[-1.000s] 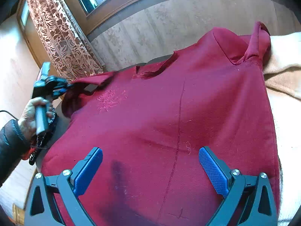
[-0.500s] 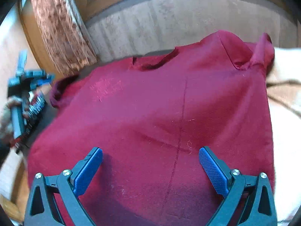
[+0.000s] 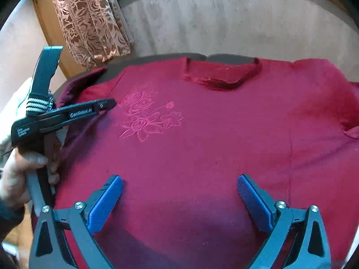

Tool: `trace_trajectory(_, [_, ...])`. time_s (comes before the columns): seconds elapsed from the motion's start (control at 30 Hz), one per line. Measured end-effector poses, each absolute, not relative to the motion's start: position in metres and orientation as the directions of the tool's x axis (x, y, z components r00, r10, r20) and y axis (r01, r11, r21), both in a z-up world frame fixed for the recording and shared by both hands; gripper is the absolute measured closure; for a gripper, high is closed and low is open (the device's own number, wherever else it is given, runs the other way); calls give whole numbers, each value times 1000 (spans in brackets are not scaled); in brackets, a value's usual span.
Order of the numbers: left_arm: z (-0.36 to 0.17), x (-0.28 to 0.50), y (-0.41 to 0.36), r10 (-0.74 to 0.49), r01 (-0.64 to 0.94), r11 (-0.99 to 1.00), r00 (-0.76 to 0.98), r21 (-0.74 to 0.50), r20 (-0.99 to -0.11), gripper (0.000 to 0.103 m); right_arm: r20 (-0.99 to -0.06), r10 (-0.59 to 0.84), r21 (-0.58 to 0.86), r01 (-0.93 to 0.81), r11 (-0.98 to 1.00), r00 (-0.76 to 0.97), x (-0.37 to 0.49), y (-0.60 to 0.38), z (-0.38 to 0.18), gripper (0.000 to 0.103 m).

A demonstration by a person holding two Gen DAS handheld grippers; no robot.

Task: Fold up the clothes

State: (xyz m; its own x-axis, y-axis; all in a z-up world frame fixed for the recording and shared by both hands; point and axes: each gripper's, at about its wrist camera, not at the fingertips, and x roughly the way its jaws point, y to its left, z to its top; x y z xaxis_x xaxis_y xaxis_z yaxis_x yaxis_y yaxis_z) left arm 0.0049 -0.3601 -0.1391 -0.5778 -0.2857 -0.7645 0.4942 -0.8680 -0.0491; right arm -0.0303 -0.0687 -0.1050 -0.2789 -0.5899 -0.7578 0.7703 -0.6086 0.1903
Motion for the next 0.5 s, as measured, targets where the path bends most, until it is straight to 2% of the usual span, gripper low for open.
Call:
trace_trajectory(0.37, [-149,48,-415,-410,612,-790,-487,33,-771,81,-649,-752,440,752,-492,-112,-5,-100,-110,0])
trace_trajectory(0.5, [-141,47,-412,-448,652,-757,-460,51,-767,82,-661,-746,436,767,-470,-81,4,-107,-112,0])
